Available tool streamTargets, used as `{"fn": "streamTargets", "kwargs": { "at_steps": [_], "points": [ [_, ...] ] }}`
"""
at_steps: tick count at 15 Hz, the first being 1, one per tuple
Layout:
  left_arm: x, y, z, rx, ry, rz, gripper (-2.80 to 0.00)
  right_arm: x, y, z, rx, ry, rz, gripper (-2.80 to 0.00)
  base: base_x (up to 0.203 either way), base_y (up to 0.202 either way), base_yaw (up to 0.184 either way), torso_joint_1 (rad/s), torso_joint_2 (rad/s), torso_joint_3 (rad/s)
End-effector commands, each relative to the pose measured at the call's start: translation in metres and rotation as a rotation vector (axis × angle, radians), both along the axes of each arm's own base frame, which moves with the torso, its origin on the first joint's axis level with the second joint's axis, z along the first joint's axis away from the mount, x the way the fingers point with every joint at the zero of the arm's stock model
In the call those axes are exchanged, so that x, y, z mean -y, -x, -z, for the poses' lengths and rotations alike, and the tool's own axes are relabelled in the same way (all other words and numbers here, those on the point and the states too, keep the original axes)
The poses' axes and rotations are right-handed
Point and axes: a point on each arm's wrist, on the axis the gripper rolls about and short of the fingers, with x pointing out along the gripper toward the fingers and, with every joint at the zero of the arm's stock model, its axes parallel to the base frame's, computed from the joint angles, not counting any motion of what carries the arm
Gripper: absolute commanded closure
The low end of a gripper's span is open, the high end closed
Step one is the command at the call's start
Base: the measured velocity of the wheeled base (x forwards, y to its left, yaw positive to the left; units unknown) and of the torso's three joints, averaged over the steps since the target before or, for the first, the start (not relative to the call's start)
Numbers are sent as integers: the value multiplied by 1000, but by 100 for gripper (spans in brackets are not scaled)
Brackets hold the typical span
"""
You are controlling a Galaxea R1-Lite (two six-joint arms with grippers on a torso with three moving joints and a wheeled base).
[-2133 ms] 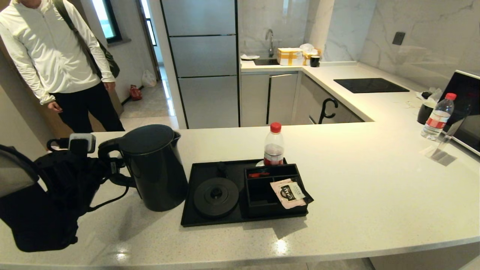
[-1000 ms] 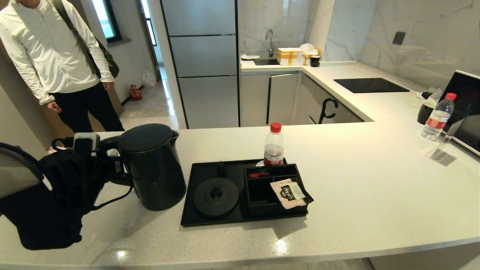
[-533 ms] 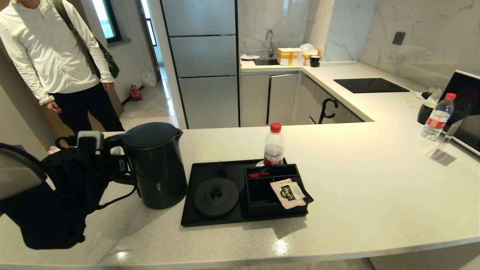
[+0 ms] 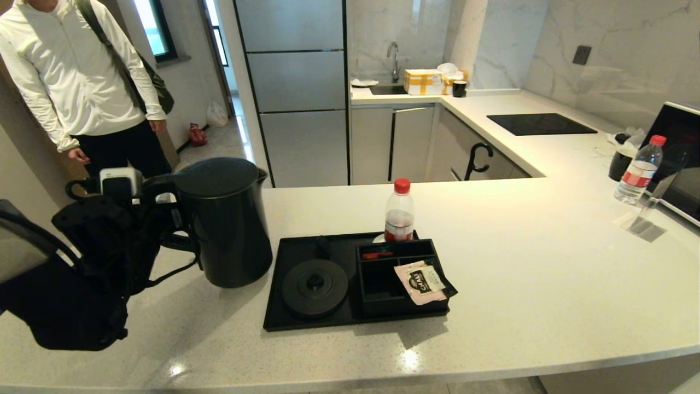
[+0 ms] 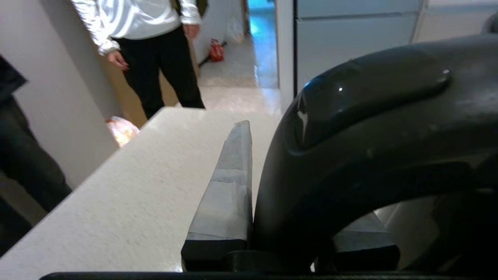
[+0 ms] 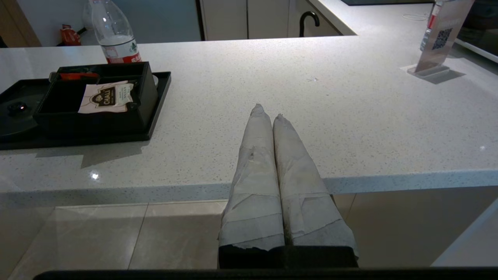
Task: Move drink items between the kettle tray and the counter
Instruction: Return the kettle to its original position
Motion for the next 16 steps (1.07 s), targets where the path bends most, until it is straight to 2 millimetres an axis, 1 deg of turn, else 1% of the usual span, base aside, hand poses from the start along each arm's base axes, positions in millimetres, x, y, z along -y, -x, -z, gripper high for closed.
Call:
{"fn": "streamTargets", "kwargs": {
  "at_steps": [1, 3, 5, 7, 12, 14, 16],
  "points": [
    [0, 2, -10, 39, 2, -5, 0, 0, -3, 8, -31, 1, -1, 0, 0, 0, 0, 0, 0, 0],
    [0, 8, -22, 55, 5, -5, 0, 0, -3, 8, -31, 1, -1, 0, 0, 0, 0, 0, 0, 0],
    [5, 14, -33, 46, 16, 13, 0, 0, -3, 8, -31, 1, -1, 0, 0, 0, 0, 0, 0, 0],
    [12, 16, -36, 32, 26, 36, 0, 0, -3, 8, -31, 1, -1, 0, 0, 0, 0, 0, 0, 0],
    [48, 23, -38, 11, 38, 143, 0, 0, -3, 8, -31, 1, -1, 0, 0, 0, 0, 0, 0, 0],
    [60, 25, -38, 3, 40, 169, 0, 0, -3, 8, -31, 1, -1, 0, 0, 0, 0, 0, 0, 0],
    [67, 25, -35, -8, 40, 188, 0, 0, -3, 8, -31, 1, -1, 0, 0, 0, 0, 0, 0, 0]
  ]
}}
